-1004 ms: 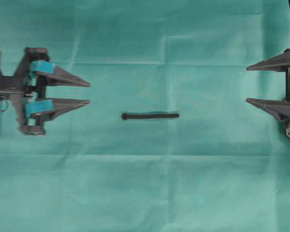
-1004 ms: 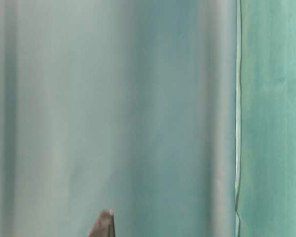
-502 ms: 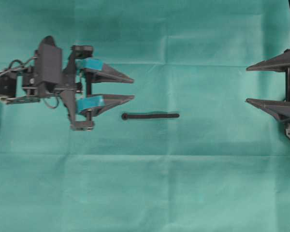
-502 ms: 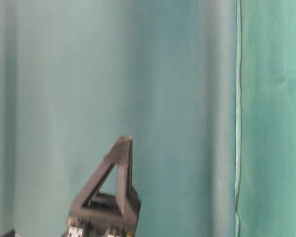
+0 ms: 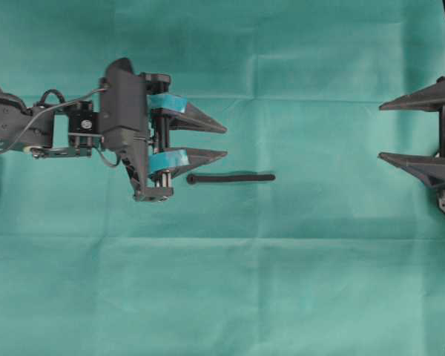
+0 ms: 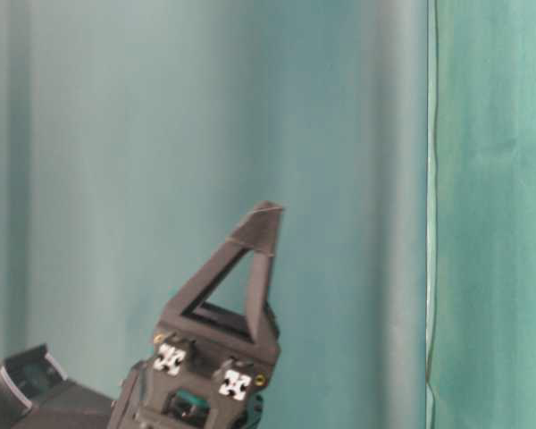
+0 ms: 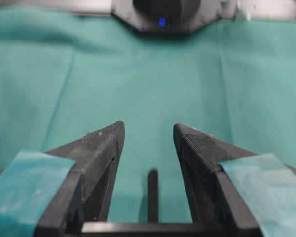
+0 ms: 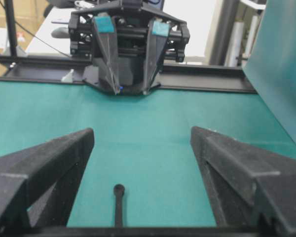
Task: Peel off the Velcro with your right arm.
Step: 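Move the left gripper right toward the black Velcro strap's left end, then close the left gripper on the strap's end and lift it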
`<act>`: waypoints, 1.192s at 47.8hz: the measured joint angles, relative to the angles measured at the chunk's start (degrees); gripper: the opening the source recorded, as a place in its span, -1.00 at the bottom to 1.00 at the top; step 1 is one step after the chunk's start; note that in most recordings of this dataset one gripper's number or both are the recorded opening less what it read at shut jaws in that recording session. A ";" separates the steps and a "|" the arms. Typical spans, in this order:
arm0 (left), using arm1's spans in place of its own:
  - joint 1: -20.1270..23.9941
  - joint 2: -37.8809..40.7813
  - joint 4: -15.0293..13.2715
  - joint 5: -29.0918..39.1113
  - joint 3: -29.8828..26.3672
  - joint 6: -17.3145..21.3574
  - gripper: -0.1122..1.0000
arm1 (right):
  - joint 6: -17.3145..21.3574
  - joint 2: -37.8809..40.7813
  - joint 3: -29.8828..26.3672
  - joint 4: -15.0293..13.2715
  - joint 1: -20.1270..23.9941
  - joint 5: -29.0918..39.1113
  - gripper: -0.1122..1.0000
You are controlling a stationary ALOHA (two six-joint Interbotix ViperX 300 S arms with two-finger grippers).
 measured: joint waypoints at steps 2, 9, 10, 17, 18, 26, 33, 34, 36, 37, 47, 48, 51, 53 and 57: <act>0.00 0.35 0.00 2.72 -0.88 -0.09 0.03 | 0.00 -0.18 0.09 0.00 0.00 0.00 0.16; 0.00 1.41 0.00 12.04 -3.96 -0.09 0.03 | 0.00 -0.44 0.44 0.09 0.09 0.00 0.16; 0.00 1.58 0.00 13.62 -4.48 0.00 0.03 | 0.00 -0.44 0.44 0.00 0.00 0.00 0.16; 0.00 3.43 0.00 21.97 -7.91 -0.09 0.03 | 0.00 -0.53 0.53 0.00 0.00 0.00 0.16; 0.00 3.69 0.00 22.68 -8.26 0.00 0.03 | 0.00 -0.53 0.53 0.09 0.00 0.09 0.16; 0.00 6.24 0.09 29.44 -11.16 -0.09 0.03 | 0.00 -0.44 0.53 0.00 0.00 0.00 0.16; 0.00 8.61 0.00 31.99 -13.01 0.00 0.03 | 0.00 -0.53 0.53 0.00 0.00 0.00 0.16; 0.00 9.14 0.00 32.08 -13.18 -0.09 0.03 | 0.00 -0.53 0.62 0.00 0.00 0.00 0.16; 0.00 9.93 0.00 32.17 -13.54 0.00 0.03 | 0.00 -0.53 0.62 0.00 0.09 0.00 0.16; 0.00 10.37 0.00 32.17 -13.62 0.00 0.03 | 0.00 -0.44 0.62 0.00 0.09 0.00 0.16; 0.00 15.21 0.00 32.26 -14.59 -0.09 0.02 | 0.00 -0.53 0.88 0.00 0.09 0.00 0.16; 0.00 15.64 0.00 32.17 -14.68 -0.09 0.02 | 0.00 -0.53 0.79 0.00 0.09 0.00 0.16; 0.00 17.05 0.00 32.17 -15.12 -0.09 0.02 | 0.00 -0.53 0.88 0.00 0.00 0.00 0.16; 0.00 17.84 0.00 32.17 -15.38 -0.09 0.03 | 0.00 -0.44 0.88 0.00 0.09 0.00 0.16; 0.00 19.60 0.00 32.26 -15.91 -0.09 0.02 | 0.00 -0.44 0.97 0.00 0.00 0.00 0.16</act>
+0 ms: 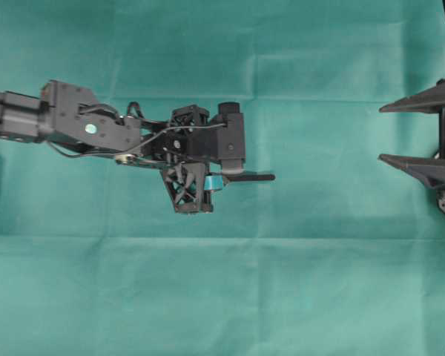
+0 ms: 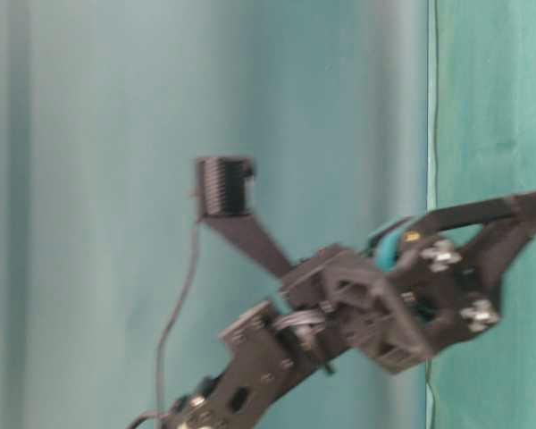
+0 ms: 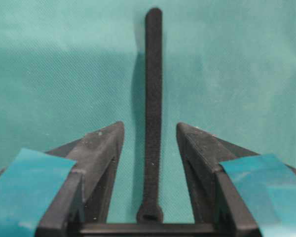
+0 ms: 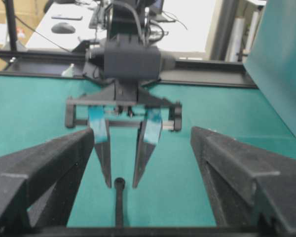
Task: Peel off the Velcro with your right arm.
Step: 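Close the left gripper on the strap's end and lift it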
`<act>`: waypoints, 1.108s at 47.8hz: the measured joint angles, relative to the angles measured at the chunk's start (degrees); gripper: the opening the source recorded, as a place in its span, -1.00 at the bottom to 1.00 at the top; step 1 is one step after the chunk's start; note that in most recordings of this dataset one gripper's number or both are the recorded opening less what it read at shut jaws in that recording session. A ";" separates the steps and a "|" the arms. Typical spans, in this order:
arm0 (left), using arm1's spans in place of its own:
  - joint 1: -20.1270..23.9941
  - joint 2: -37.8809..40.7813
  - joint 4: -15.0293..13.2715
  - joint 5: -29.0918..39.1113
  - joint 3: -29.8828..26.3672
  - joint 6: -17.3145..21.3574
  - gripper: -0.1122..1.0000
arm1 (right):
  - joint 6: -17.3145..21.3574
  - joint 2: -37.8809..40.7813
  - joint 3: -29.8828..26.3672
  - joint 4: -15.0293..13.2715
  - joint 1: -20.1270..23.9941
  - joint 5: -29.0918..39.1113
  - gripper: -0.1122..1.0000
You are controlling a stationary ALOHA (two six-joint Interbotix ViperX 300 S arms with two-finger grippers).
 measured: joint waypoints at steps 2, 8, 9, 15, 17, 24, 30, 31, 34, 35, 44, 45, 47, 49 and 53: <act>-0.09 0.70 0.00 -0.09 -0.09 0.00 0.02 | 0.00 -0.09 0.09 0.00 0.00 0.09 0.16; -0.18 2.20 0.09 0.00 -0.62 0.00 0.02 | -0.09 0.00 0.35 0.00 0.00 0.00 0.16; -0.18 2.55 0.00 0.00 -0.70 0.00 0.02 | 0.00 -0.09 0.35 0.00 0.00 0.00 0.16; -0.18 4.04 0.00 -0.09 -1.05 0.00 0.02 | 0.00 -0.09 0.44 0.00 0.09 -0.26 0.16; -0.18 4.57 0.00 0.00 -1.14 0.00 0.02 | 0.00 -0.09 0.44 0.00 0.00 -0.26 0.16; -0.18 5.98 0.00 0.00 -1.41 0.00 0.02 | 0.00 -0.09 0.44 0.00 0.00 -0.26 0.16; -0.18 6.50 0.00 -0.09 -1.41 0.00 0.01 | 0.00 -0.09 0.44 0.00 0.00 -0.26 0.16; -0.18 6.50 0.00 -0.09 -1.41 0.00 0.01 | 0.00 -0.09 0.44 0.00 0.00 -0.35 0.16; -0.09 6.68 0.00 -0.09 -1.49 0.00 0.00 | 0.00 -0.09 0.44 0.00 0.00 -0.35 0.16; -0.09 6.77 0.00 -0.09 -1.49 0.00 0.00 | 0.00 -0.09 0.44 0.00 0.00 -0.35 0.16; 0.00 6.77 0.00 0.00 -1.58 0.00 -0.09 | 0.00 -0.09 0.44 0.00 0.00 -0.35 0.16; 0.00 6.77 0.00 0.09 -1.58 0.00 -0.14 | 0.00 -0.09 0.44 0.00 0.00 -0.35 0.16; 0.09 6.77 0.00 0.44 -1.58 0.09 -0.27 | 0.00 -0.09 0.44 0.00 0.09 -0.35 0.16; 0.09 6.77 0.09 0.79 -1.67 0.26 -0.44 | 0.00 -0.09 0.44 0.00 0.09 -0.35 0.16; 0.09 6.77 0.00 1.76 -1.85 0.35 -0.63 | 0.00 -0.26 0.44 0.00 0.00 -0.35 0.16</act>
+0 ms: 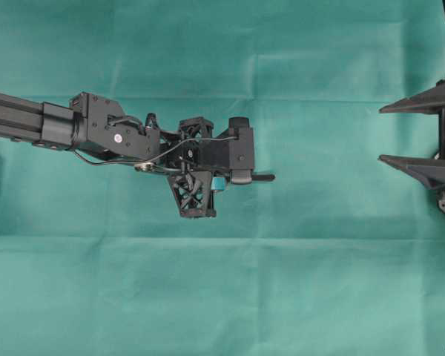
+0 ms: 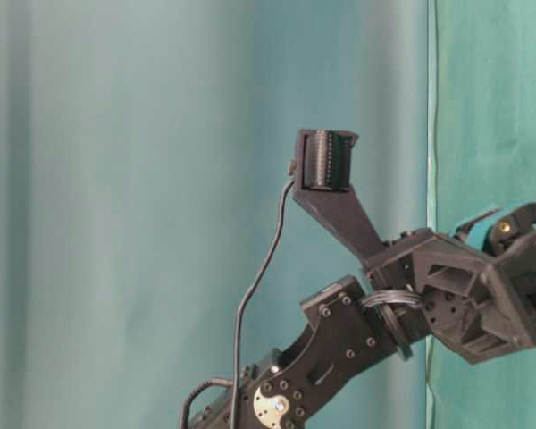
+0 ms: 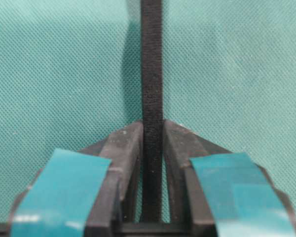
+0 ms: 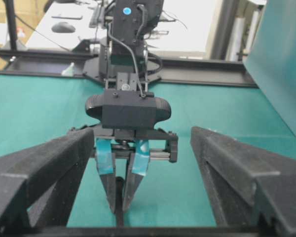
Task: Peel off the Velcro with your right arm.
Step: 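Close the left gripper on the strap's end and lift it, then rotate the left gripper to raise the strap toward the right gripper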
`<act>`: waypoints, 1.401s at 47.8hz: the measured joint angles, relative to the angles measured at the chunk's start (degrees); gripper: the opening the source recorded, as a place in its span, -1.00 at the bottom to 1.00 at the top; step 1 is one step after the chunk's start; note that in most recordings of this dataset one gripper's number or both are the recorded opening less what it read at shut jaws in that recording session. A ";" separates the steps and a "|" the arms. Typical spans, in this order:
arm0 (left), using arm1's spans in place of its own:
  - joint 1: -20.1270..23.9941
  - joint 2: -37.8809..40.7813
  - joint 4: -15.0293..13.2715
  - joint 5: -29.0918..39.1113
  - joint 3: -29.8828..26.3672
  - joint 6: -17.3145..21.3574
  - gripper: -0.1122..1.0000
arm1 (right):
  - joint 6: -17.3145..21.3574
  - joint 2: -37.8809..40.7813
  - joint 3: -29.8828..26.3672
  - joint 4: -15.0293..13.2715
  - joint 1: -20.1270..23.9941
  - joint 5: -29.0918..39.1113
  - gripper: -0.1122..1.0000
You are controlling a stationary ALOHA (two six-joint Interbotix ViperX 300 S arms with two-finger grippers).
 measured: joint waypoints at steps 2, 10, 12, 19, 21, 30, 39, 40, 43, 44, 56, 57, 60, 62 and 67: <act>-0.09 -0.09 0.00 0.35 0.00 0.00 -0.62 | 0.00 -0.18 0.00 0.00 0.00 0.00 0.16; 0.00 -0.70 0.00 2.90 0.09 -0.18 -0.62 | 0.00 -0.70 0.26 0.00 0.00 0.09 0.16; 0.00 -1.23 0.00 3.34 0.09 0.09 -0.62 | 0.00 -0.79 0.26 0.00 0.00 0.00 0.16; 0.00 -3.78 0.00 3.78 0.26 -0.26 -0.62 | 0.00 -0.88 0.35 0.00 0.09 0.00 0.16; 0.00 -4.57 0.00 3.78 0.26 -0.26 -0.62 | 0.00 -0.88 0.35 0.00 0.00 0.00 0.16; -0.18 -9.14 0.00 3.78 1.05 -0.44 -0.62 | -0.09 -0.88 0.35 -0.70 0.00 0.09 0.16; -0.88 -14.15 0.00 3.34 1.67 -0.62 -0.62 | -0.18 -0.88 -0.70 -4.04 0.00 0.00 0.16; -0.97 -14.68 0.00 3.34 1.76 -0.62 -0.62 | -0.18 -0.88 -0.97 -4.39 0.00 0.00 0.16; -1.23 -16.00 0.00 3.25 1.93 -1.58 -0.62 | -0.26 -0.88 -1.76 -5.45 0.00 0.09 0.16; -1.32 -16.26 0.00 3.25 2.02 -1.93 -0.62 | -0.26 -0.88 -2.11 -5.89 0.00 0.00 0.16; -2.37 -20.57 0.00 3.25 2.55 -2.81 -0.62 | -0.44 0.35 -5.45 -9.40 0.00 0.00 0.16; -2.46 -20.92 0.00 3.25 2.55 -2.72 -0.62 | -0.53 0.44 -5.71 -9.49 0.00 0.00 0.16; -2.64 -21.88 0.00 3.25 2.55 -2.81 -0.62 | -0.62 0.97 -6.24 -9.76 0.09 0.00 0.16; -2.90 -22.59 0.00 3.25 2.72 -3.16 -0.62 | -0.62 1.32 -6.59 -9.93 0.00 0.00 0.16; -3.16 -23.99 0.00 2.81 2.99 -3.78 -0.62 | -0.79 2.46 -7.29 -10.28 0.09 0.00 0.16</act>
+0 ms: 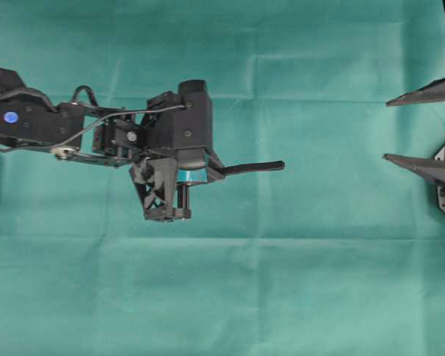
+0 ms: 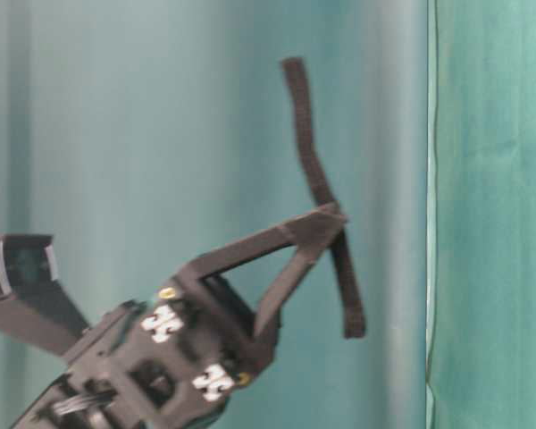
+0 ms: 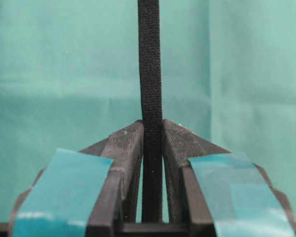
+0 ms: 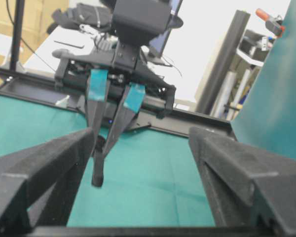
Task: Peel off the Velcro with your right arm.
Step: 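Rotate the left gripper to raise the strap toward the right gripper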
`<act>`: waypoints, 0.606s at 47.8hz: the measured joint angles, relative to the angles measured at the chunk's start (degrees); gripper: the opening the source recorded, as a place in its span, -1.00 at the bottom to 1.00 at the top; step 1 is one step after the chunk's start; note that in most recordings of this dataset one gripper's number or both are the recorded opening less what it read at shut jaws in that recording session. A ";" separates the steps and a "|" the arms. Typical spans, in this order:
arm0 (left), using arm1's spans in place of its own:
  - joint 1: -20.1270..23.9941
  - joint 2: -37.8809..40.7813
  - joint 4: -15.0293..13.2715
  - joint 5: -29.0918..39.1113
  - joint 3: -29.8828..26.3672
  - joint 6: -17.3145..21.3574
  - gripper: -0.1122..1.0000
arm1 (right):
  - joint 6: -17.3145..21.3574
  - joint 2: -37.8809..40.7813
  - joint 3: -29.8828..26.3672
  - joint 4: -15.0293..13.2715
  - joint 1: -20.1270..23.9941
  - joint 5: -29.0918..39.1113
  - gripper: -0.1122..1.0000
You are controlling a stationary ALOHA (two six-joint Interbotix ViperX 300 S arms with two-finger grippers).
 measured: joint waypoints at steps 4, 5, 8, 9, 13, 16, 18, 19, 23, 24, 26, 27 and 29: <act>0.00 -0.88 0.00 -1.41 0.70 -1.93 -0.62 | -0.09 1.32 -0.53 -0.53 -0.09 0.00 0.16; 0.00 -1.14 0.00 -1.76 0.88 -2.11 -0.62 | -0.09 1.67 -0.70 -0.79 -0.09 0.00 0.16; 0.00 -1.76 0.00 -3.60 1.85 -4.04 -0.62 | -0.35 2.81 -1.23 -1.58 -0.09 0.00 0.16; 0.00 -1.93 0.09 -4.13 2.11 -4.48 -0.62 | -0.44 3.16 -1.41 -1.93 -0.09 -0.09 0.16; 0.00 -2.72 0.00 -6.50 3.25 -6.94 -0.62 | -1.32 4.83 -2.02 -3.25 -0.09 -0.09 0.16; 0.00 -3.25 0.00 -8.70 4.22 -9.14 -0.62 | -2.46 6.06 -2.55 -4.31 -0.09 -0.09 0.16; 0.00 -3.69 0.00 -9.93 4.83 -10.37 -0.62 | -3.43 7.03 -2.90 -4.75 -0.09 -0.09 0.16; 0.00 -3.96 0.00 -10.63 5.19 -11.16 -0.62 | -3.87 7.56 -2.99 -4.92 -0.09 -0.09 0.16; 0.00 -5.01 0.00 -13.62 6.50 -13.89 -0.62 | -6.15 9.49 -3.96 -5.19 -0.09 -0.09 0.16; 0.00 -5.19 0.00 -14.33 6.86 -14.68 -0.62 | -6.77 9.93 -4.04 -5.19 -0.09 -0.09 0.16; 0.00 -5.62 0.00 -15.91 7.47 -15.91 -0.62 | -8.35 11.07 -4.57 -5.19 -0.09 -0.18 0.16; 0.00 -5.71 0.09 -16.61 7.73 -16.52 -0.62 | -8.96 11.60 -4.83 -5.19 -0.09 -0.18 0.16; 0.00 -6.15 0.00 -18.28 8.26 -17.75 -0.62 | -10.11 12.39 -5.19 -5.19 -0.09 -0.26 0.16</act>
